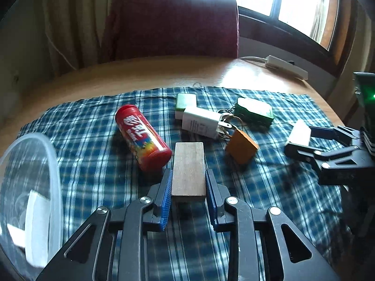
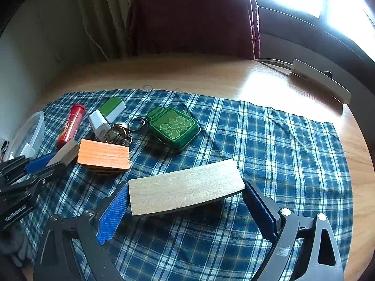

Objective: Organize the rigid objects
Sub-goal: 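Carry brown wooden block into clear bowl and open left tool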

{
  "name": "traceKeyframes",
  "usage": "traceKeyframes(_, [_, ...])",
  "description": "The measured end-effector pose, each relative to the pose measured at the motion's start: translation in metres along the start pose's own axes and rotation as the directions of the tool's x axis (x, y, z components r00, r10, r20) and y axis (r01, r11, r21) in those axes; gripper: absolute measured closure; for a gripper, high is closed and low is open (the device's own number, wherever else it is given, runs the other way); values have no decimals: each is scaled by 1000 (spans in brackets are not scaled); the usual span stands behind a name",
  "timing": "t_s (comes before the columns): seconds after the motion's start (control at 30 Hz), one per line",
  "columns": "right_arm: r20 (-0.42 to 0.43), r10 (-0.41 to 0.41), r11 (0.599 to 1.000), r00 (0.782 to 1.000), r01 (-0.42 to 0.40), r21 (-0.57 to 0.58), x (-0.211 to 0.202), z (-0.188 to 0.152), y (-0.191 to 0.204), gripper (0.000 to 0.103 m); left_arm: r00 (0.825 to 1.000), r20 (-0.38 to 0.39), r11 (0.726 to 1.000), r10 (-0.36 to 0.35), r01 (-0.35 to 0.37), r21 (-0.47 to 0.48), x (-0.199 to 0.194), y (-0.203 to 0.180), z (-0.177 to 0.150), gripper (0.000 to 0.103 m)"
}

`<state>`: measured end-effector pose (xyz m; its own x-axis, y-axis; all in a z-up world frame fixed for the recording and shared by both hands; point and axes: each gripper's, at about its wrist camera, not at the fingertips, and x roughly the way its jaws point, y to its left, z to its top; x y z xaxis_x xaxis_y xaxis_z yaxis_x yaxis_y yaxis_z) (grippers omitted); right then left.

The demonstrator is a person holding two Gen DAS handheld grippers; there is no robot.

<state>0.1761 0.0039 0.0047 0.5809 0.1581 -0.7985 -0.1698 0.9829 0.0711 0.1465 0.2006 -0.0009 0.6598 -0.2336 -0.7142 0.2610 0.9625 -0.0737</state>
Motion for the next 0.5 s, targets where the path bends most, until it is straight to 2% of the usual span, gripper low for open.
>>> traceKeyframes(0.27, [15, 6, 1000, 1000, -6, 1, -6, -1, 8, 7, 999, 47, 999, 1, 1, -54, -35, 15, -14, 75])
traceKeyframes(0.5, [33, 19, 1000, 999, -19, 14, -15, -3, 13, 7, 991, 108, 988, 81, -65, -141, -65, 53, -21, 75])
